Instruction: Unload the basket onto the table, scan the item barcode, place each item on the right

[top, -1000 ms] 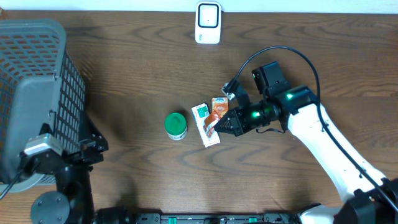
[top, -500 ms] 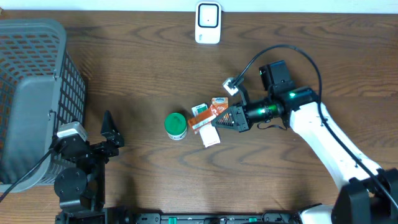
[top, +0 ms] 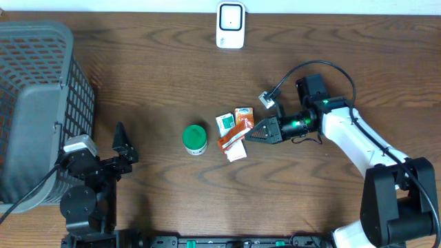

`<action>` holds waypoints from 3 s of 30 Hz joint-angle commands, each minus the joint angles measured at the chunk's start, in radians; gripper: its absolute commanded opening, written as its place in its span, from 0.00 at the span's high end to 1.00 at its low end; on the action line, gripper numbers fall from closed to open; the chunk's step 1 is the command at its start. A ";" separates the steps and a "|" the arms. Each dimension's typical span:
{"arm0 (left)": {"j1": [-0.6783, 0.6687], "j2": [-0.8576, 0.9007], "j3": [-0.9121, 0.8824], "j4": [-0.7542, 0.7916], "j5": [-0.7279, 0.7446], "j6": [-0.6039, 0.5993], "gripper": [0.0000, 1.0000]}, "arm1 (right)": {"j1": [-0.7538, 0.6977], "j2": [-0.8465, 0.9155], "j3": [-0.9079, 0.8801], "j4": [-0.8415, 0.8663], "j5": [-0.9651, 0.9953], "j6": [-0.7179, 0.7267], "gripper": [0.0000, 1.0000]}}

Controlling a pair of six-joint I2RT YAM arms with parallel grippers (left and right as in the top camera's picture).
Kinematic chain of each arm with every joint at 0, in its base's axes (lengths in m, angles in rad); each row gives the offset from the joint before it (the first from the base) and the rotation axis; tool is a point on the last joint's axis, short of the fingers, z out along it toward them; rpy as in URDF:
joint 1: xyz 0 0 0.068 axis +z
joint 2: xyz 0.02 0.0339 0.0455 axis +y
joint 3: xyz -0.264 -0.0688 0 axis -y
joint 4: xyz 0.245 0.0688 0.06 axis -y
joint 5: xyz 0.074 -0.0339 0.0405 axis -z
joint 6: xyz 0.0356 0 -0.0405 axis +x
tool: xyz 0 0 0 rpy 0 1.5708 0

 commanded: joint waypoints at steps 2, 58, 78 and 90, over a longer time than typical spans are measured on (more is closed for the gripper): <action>0.000 -0.002 0.005 -0.012 0.010 0.006 0.14 | -0.037 0.019 0.000 -0.019 0.072 -0.031 0.99; 0.000 -0.002 0.005 -0.187 0.009 0.006 0.14 | -0.149 -0.007 0.312 -0.132 0.499 -0.491 0.01; 0.000 -0.002 0.005 -0.378 0.010 0.006 0.14 | 0.111 0.178 0.393 -0.387 0.566 -0.786 0.14; 0.001 -0.002 0.005 -0.728 0.009 0.006 0.14 | 0.111 0.284 0.390 -0.389 0.539 -0.790 0.24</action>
